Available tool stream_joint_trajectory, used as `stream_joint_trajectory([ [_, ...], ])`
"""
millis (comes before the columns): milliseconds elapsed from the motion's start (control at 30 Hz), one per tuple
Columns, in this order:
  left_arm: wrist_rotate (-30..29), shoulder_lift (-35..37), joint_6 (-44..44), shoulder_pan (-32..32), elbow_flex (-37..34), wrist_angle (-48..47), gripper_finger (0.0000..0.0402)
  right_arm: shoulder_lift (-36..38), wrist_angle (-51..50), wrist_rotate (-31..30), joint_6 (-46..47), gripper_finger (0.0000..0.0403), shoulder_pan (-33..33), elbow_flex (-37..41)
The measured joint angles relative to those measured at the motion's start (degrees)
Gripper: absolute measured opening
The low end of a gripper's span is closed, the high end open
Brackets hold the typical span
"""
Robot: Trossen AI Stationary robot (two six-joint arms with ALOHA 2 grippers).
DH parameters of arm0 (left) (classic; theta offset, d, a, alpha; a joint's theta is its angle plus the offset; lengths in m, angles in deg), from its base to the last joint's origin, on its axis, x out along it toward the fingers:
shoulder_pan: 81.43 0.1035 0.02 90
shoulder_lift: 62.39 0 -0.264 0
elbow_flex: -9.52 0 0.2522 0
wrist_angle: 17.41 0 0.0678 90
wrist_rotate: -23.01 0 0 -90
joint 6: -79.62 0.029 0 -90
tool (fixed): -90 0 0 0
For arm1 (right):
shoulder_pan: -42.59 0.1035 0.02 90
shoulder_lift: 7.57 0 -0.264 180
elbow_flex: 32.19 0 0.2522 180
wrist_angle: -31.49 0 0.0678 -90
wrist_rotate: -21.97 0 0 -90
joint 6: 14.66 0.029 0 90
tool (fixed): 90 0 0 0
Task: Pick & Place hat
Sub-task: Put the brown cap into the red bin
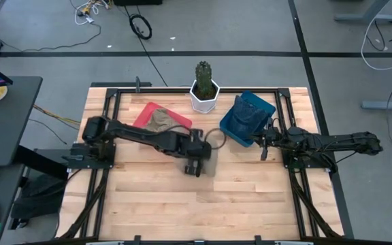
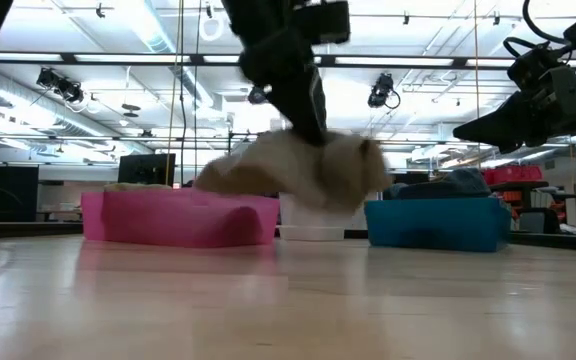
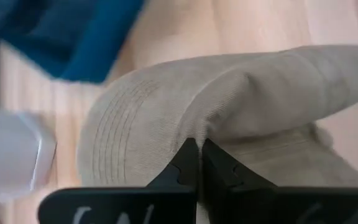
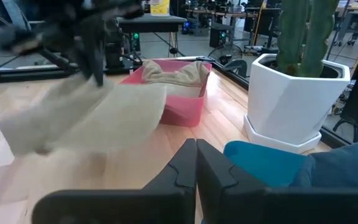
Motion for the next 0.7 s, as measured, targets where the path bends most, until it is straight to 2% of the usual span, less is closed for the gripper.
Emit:
stream_joint_trajectory([
  [200,-4.23,5.94,-11.6,2.62,0.0,-6.65,0.0004,0.0,0.04,-0.01,0.0,0.0009,0.0,0.0],
  [400,-8.5,11.33,-22.75,6.83,0.02,-18.85,0.0015,0.0,0.16,0.01,0.0,0.0009,0.02,0.0],
  [500,-11.1,12.57,-26.9,8.58,0.02,-24.31,0.0008,0.0,0.17,0.01,0.0,0.0009,0.02,0.0],
  [700,-11.23,12.8,-33.27,11.35,0.02,-30.66,0.0011,0.0,0.19,-0.01,0.0,0.0009,0.0,0.0],
])
